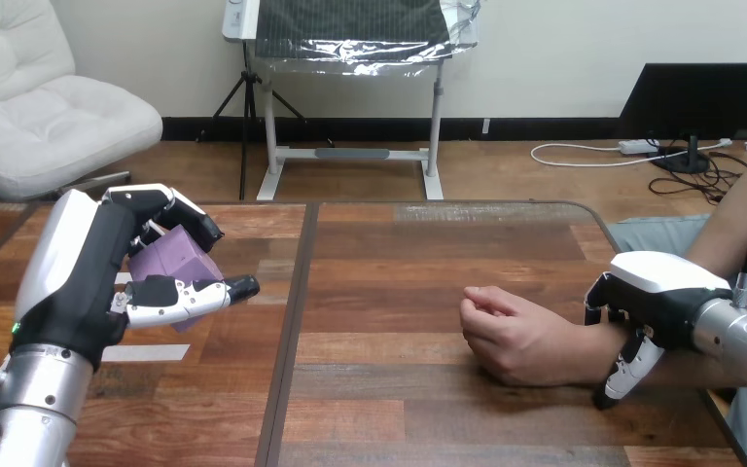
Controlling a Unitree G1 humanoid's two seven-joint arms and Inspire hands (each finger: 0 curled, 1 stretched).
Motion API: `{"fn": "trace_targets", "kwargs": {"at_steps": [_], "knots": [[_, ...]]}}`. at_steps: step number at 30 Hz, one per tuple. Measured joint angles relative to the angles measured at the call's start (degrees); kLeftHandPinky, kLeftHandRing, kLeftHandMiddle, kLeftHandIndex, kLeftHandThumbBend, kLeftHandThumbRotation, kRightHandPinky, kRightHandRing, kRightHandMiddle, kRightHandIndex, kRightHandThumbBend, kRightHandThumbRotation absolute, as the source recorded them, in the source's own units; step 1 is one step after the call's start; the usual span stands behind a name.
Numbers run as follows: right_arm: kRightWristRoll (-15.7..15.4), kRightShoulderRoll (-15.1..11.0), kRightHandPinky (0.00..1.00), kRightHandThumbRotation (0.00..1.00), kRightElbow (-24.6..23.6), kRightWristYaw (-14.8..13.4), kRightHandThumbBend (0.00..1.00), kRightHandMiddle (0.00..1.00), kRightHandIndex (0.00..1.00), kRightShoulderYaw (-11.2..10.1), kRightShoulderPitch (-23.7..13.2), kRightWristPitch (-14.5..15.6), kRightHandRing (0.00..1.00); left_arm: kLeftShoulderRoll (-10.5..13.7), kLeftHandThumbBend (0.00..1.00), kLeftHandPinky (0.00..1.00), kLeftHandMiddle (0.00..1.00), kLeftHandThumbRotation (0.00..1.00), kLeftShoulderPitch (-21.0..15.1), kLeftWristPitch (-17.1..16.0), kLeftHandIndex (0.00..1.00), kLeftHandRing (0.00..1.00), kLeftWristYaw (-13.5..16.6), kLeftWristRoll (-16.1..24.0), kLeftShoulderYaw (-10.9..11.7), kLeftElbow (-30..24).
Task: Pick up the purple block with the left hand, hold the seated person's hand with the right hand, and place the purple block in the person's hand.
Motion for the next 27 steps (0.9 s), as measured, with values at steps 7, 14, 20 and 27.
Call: {"fn": "trace_targets", "kwargs": {"at_steps": [7, 14, 20, 27], "knots": [[0.1, 0.0, 0.15, 0.0, 0.7, -0.8, 0.88, 0.33, 0.44, -0.1, -0.1, -0.8, 0.23, 0.0, 0.62, 0.29, 0.4, 0.0, 0.0, 0.0, 0.43, 0.34, 0.0, 0.0, 0.0, 0.0], [0.8, 0.0, 0.19, 0.0, 1.6, -1.9, 0.88, 0.38, 0.46, -0.1, -0.1, -2.0, 0.27, 0.0, 0.62, 0.28, 0.4, 0.0, -0.2, 0.0, 0.42, 0.34, 0.0, -0.6, 0.0, 0.4], [1.6, -0.1, 0.21, 0.0, 2.2, -2.0, 0.87, 0.39, 0.48, -0.6, -0.1, -2.6, 0.29, -0.2, 0.62, 0.27, 0.4, 0.0, -0.7, -0.3, 0.43, 0.33, -0.1, -1.7, -0.2, 1.5], [2.6, -0.1, 0.23, 0.0, 2.2, -1.8, 0.85, 0.41, 0.5, -1.4, -0.1, -2.9, 0.31, -0.5, 0.62, 0.27, 0.4, 0.0, -1.3, -0.3, 0.44, 0.33, -0.6, -2.2, -0.7, 3.0]]}}
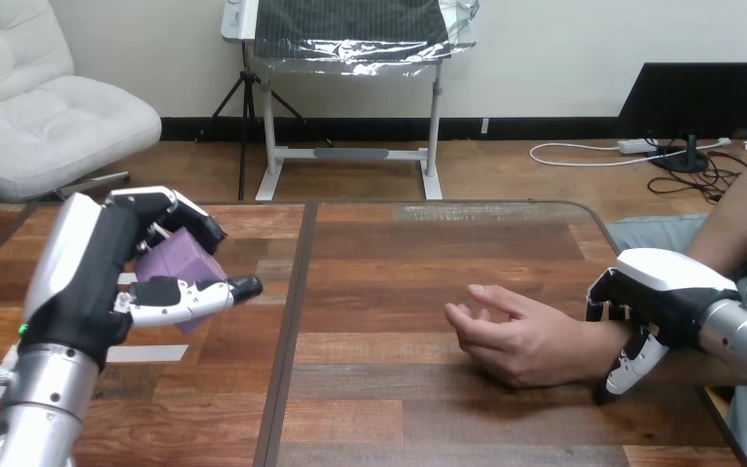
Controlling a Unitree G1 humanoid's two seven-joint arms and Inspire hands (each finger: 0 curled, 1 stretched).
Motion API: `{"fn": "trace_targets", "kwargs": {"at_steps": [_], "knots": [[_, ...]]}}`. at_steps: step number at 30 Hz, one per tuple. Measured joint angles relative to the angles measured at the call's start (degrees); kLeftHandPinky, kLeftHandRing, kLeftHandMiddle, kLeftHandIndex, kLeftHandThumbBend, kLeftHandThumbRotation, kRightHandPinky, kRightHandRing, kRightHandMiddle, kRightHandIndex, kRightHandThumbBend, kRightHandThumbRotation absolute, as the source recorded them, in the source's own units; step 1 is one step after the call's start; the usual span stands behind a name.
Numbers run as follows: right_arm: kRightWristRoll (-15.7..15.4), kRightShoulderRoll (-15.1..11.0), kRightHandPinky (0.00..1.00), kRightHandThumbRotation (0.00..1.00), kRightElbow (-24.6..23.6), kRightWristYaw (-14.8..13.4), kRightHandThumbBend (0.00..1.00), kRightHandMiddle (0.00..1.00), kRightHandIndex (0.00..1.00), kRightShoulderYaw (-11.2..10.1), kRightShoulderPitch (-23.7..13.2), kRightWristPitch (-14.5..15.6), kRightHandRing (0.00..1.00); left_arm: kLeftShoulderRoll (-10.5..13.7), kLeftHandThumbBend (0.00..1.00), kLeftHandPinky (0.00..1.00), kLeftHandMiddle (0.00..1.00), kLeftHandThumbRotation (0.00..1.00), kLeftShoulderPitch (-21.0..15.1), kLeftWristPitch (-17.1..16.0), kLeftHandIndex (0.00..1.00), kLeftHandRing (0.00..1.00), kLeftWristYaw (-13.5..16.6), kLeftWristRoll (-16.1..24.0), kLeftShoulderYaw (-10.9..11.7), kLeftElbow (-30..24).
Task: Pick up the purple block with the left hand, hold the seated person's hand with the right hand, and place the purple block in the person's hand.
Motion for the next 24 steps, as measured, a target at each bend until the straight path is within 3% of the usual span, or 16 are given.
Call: {"fn": "trace_targets", "kwargs": {"at_steps": [8, 24], "knots": [[1.6, -0.2, 0.25, 0.0, -0.2, 0.2, 0.85, 0.42, 0.51, -1.0, 0.3, -0.7, 0.32, -1.6, 0.63, 0.26, 0.4, 0.0, -1.0, 0.0, 0.45, 0.32, -0.4, -0.3, -0.6, 3.0], [4.1, -0.6, 0.33, 0.01, -2.5, 0.5, 0.86, 0.48, 0.51, -2.8, 1.1, -1.6, 0.4, -3.7, 0.64, 0.26, 0.4, 0.0, -5.8, -0.3, 0.46, 0.32, -0.4, -1.0, -2.6, 14.3]]}}
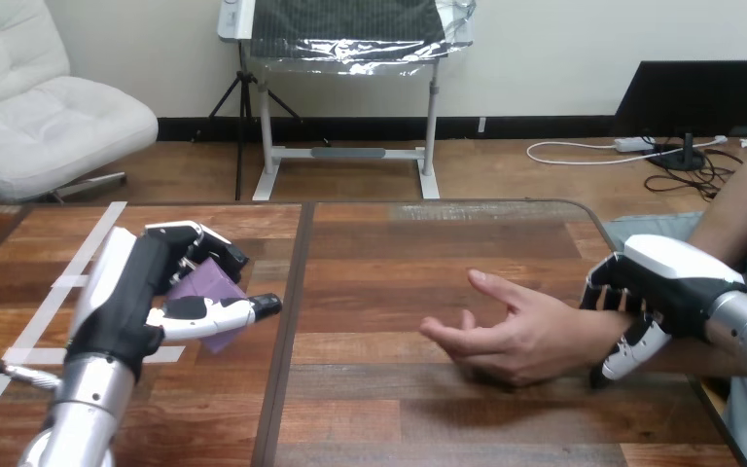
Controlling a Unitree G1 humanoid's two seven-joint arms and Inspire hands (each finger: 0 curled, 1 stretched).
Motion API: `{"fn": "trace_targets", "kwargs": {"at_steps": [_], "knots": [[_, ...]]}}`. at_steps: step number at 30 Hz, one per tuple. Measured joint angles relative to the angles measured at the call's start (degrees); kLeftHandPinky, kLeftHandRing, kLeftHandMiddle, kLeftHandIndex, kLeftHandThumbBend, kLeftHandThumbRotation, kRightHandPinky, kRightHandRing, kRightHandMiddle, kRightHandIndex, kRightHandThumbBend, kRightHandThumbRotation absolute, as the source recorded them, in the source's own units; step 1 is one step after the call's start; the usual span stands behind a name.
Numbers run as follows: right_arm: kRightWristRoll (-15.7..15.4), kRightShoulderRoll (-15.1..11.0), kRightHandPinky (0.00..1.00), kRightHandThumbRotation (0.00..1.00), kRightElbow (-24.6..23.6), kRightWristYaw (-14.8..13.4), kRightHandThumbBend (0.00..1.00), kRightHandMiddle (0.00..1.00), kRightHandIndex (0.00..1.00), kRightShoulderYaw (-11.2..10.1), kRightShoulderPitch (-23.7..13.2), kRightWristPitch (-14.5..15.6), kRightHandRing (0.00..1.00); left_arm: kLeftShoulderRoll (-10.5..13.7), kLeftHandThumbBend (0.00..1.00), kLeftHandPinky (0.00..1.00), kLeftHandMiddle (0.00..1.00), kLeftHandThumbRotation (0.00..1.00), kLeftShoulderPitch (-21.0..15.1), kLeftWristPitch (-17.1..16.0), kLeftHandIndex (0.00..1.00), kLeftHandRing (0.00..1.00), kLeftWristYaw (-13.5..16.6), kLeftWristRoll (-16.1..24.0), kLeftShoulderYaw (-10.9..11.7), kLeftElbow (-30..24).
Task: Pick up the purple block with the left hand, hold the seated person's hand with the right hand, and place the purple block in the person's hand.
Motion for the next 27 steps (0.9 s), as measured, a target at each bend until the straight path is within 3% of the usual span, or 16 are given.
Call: {"fn": "trace_targets", "kwargs": {"at_steps": [27], "knots": [[2.9, -0.2, 0.34, 0.04, -9.8, 2.5, 0.88, 0.46, 0.51, -2.7, 0.3, 0.7, 0.4, -2.6, 0.64, 0.27, 0.43, 0.0, -12.7, -1.7, 0.48, 0.34, 0.7, 0.0, -2.8, 19.5]]}}
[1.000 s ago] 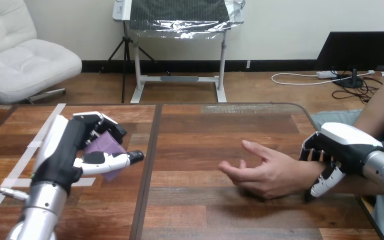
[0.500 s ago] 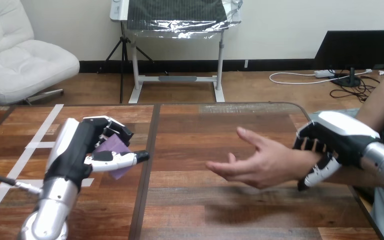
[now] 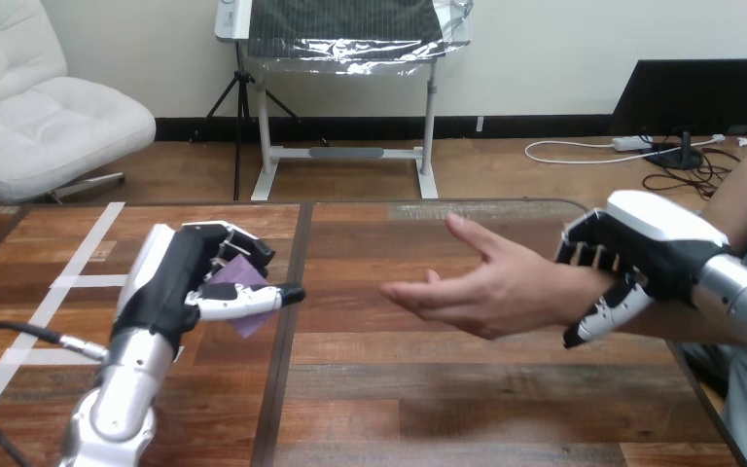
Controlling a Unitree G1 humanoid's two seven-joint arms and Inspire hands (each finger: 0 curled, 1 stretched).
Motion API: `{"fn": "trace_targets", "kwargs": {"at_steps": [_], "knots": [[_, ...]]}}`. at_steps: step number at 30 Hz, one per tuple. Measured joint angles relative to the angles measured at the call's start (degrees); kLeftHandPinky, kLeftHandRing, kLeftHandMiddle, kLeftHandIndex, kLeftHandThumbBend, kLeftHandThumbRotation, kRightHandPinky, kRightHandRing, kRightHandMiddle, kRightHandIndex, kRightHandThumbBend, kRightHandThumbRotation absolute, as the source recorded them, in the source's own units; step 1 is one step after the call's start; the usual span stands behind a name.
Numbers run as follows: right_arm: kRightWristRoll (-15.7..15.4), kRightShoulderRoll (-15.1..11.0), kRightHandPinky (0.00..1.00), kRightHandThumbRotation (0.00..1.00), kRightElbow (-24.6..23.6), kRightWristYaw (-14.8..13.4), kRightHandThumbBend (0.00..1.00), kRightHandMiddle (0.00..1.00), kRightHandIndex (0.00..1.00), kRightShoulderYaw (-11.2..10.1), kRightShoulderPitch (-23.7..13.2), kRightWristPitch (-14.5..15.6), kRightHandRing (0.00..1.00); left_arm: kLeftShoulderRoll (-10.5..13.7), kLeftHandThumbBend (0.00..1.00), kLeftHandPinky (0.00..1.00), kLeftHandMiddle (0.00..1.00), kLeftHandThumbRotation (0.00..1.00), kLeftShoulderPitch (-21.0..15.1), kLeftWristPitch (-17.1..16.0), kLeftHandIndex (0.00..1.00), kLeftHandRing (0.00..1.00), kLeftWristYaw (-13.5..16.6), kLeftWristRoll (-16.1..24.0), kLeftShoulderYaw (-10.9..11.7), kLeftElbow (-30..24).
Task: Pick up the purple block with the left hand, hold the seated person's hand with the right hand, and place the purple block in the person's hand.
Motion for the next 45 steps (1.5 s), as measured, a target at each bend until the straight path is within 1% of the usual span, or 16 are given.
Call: {"fn": "trace_targets", "kwargs": {"at_steps": [4, 11, 20, 24, 33, 39, 45], "knots": [[0.4, 0.0, 0.34, 0.04, -1.4, 0.4, 0.88, 0.47, 0.52, -0.1, 0.0, 0.4, 0.4, -0.1, 0.64, 0.28, 0.43, 0.0, -1.7, -0.7, 0.48, 0.35, 0.0, 0.0, -0.7, 2.6], [0.4, 0.0, 0.35, 0.05, -3.3, 0.9, 0.88, 0.48, 0.52, -0.4, 0.2, 0.8, 0.41, -0.7, 0.63, 0.29, 0.43, 0.0, -3.9, -1.2, 0.48, 0.36, 0.1, 0.0, -1.6, 5.5], [0.4, 0.1, 0.33, 0.06, -6.1, 1.9, 0.87, 0.47, 0.53, -0.4, 0.8, 2.8, 0.4, -2.0, 0.63, 0.29, 0.43, 0.0, -6.7, -1.7, 0.48, 0.36, 0.5, 0.1, -2.1, 8.7], [0.5, 0.1, 0.33, 0.04, -7.1, 2.1, 0.87, 0.46, 0.52, -0.5, 1.1, 3.6, 0.39, -2.5, 0.64, 0.3, 0.43, 0.0, -7.7, -1.7, 0.48, 0.36, 0.7, 0.1, -2.5, 9.5], [1.5, 0.5, 0.33, 0.03, -8.3, 2.0, 0.89, 0.46, 0.51, -0.8, 1.9, 3.4, 0.39, -4.0, 0.63, 0.3, 0.43, 0.0, -10.2, -1.9, 0.48, 0.36, 1.1, 0.1, -3.5, 11.8], [1.5, 0.8, 0.34, 0.04, -9.2, 2.0, 0.89, 0.46, 0.51, -0.8, 2.2, 3.4, 0.39, -5.0, 0.63, 0.3, 0.43, 0.0, -11.8, -3.8, 0.47, 0.37, 1.1, 0.0, -3.8, 13.8], [1.6, 1.1, 0.34, 0.04, -10.4, 2.3, 0.89, 0.47, 0.52, -0.8, 2.5, 3.5, 0.4, -6.3, 0.63, 0.31, 0.43, 0.0, -13.8, -4.5, 0.47, 0.37, 1.1, 0.0, -4.1, 15.6]]}}
